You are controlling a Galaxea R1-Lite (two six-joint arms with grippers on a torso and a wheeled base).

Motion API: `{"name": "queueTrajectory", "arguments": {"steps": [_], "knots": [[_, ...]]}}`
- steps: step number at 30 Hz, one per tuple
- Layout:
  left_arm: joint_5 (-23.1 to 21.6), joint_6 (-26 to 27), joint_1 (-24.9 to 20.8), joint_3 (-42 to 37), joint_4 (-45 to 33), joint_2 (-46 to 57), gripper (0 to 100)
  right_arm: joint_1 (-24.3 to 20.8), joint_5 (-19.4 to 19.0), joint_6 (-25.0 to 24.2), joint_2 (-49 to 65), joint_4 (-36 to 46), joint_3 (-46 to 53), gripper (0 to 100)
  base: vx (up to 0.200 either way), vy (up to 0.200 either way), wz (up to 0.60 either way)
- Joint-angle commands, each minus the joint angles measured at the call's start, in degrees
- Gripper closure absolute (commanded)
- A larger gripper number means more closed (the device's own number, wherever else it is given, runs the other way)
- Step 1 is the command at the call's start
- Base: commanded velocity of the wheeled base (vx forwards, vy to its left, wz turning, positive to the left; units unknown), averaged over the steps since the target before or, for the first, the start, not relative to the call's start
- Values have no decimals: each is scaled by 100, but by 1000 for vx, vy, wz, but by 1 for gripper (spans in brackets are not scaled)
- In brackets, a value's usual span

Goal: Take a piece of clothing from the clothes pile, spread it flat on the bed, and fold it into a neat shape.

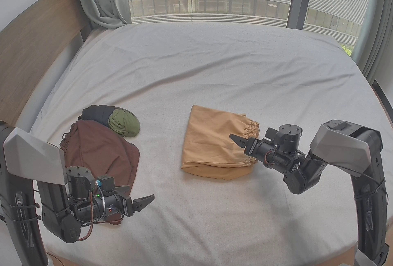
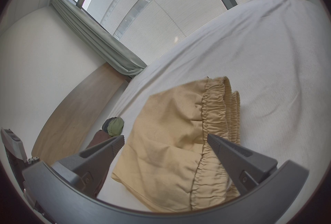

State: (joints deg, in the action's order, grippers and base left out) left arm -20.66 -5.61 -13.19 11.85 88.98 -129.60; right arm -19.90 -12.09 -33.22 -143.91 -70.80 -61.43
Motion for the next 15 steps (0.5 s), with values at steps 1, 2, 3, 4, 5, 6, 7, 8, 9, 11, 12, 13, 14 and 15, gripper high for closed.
{"name": "queueTrajectory", "arguments": {"steps": [1,2,3,4,5,6,7,8,9,11,12,13,14,15], "knots": [[1,-2,1,2,23,5,0,65,5,8,-287,-21,26,0,0,0,0],[1,-2,1,2,23,5,0,65,5,8,-269,-21,26,0,0,0,0],[1,-2,1,-7,32,14,0,65,32,8,-243,-12,34,0,0,0,0],[1,-2,9,-7,23,31,0,65,67,8,-172,-30,70,0,0,0,0],[1,-2,1,-7,23,57,0,56,111,8,-32,-56,140,0,0,0,0],[1,-2,9,-7,23,93,0,38,119,0,65,-92,193,0,0,0,0],[1,-2,18,2,23,172,0,21,128,0,223,-162,307,0,0,0,0],[1,-11,27,10,23,277,0,12,128,0,399,-241,456,0,0,0,0],[1,-28,27,10,23,391,0,-6,128,0,662,-338,658,0,0,0,0],[-8,-72,36,-16,14,620,0,-23,137,8,1102,-461,1045,0,0,0,0],[-8,-72,36,-16,14,620,0,-23,137,8,1102,-461,1045,0,0,0,0],[-8,-81,45,-104,14,884,0,-41,137,26,1594,-584,1476,0,0,0,0],[-8,-81,45,-183,14,1007,0,-58,137,61,1858,-628,1713,0,0,0,0],[-8,-81,53,-262,14,1121,0,-50,137,132,2069,-663,1915,0,0,0,0]]}}
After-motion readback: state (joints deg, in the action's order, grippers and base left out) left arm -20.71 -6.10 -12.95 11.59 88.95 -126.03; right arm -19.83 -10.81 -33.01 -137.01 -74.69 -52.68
